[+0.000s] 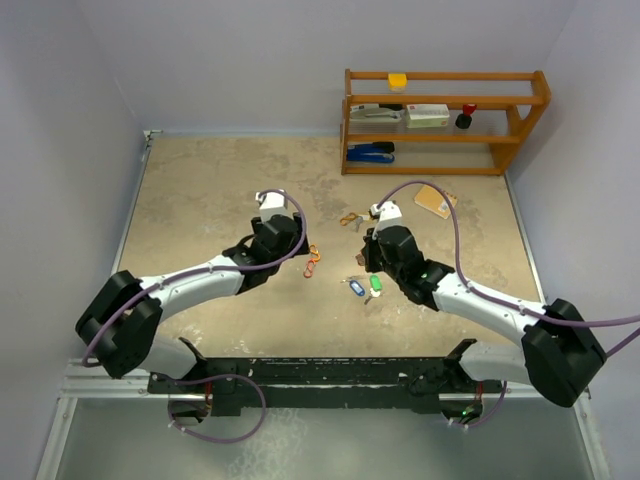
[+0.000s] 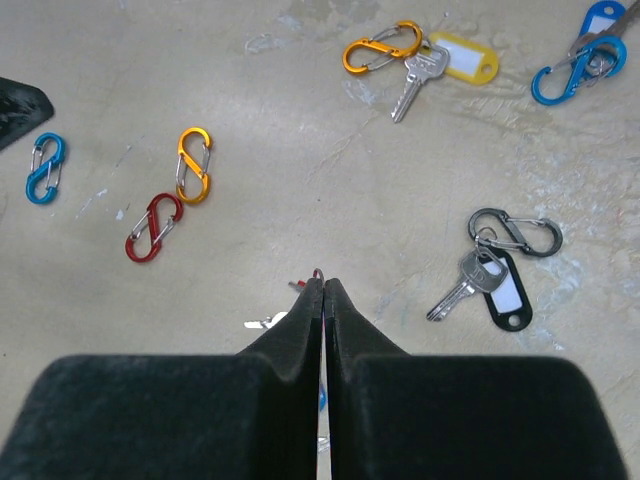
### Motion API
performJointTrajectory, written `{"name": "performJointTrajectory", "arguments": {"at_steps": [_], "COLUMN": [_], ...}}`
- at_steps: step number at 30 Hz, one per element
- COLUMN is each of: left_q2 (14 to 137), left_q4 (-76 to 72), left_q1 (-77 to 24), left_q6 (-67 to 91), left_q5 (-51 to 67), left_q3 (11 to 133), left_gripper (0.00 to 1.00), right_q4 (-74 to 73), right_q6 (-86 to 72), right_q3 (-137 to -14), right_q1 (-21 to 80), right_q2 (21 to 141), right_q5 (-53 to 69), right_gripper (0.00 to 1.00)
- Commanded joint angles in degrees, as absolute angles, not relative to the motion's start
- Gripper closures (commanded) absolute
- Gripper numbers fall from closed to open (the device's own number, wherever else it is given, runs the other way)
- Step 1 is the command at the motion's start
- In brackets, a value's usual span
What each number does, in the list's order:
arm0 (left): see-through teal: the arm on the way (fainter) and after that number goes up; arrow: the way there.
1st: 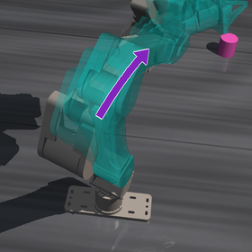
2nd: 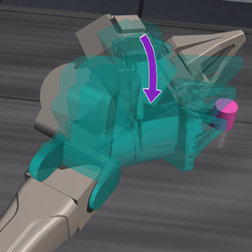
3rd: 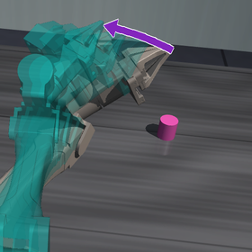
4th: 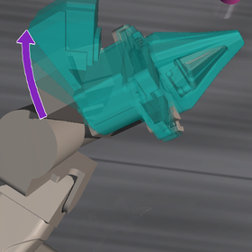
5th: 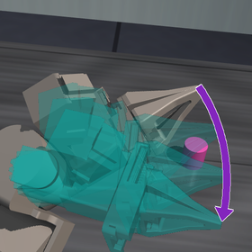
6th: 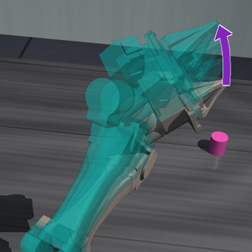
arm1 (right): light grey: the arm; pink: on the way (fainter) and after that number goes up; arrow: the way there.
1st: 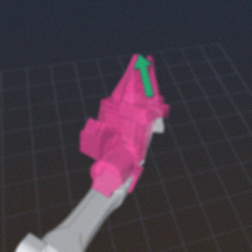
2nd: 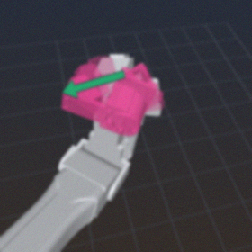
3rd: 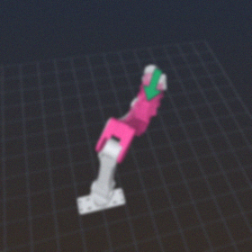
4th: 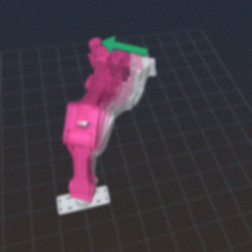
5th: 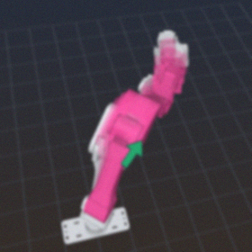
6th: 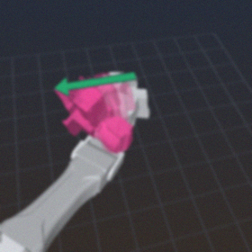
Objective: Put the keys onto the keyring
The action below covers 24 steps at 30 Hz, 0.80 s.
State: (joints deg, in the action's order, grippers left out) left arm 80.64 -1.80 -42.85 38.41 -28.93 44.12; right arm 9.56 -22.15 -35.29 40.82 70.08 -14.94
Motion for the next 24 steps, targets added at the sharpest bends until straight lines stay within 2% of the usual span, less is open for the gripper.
{"name": "performJointTrajectory", "arguments": {"at_steps": [1, 11, 24], "left_q2": [82.98, 88.87, 91.58], "left_q4": [-4.92, -0.52, 0.18], "left_q1": [-42.62, -43.1, -48.6], "left_q6": [38.75, 37.4, 33.04], "left_q5": [-25.75, -23.3, -23.38], "left_q3": [44.21, 46.88, 47.83], "left_gripper": [0.32, 0.37, 0.37], "right_q4": [14.05, 15.44, 15.44], "right_q6": [-18.79, -18.28, -17.54], "right_q3": [-35.03, -35.83, -35.15], "right_q1": [41.03, 41.04, 40.99], "right_q2": [68.64, 69.78, 68.38], "right_q5": [-15.82, -16.15, -17.08], "right_gripper": [1.0, 1.0, 1.0]}}
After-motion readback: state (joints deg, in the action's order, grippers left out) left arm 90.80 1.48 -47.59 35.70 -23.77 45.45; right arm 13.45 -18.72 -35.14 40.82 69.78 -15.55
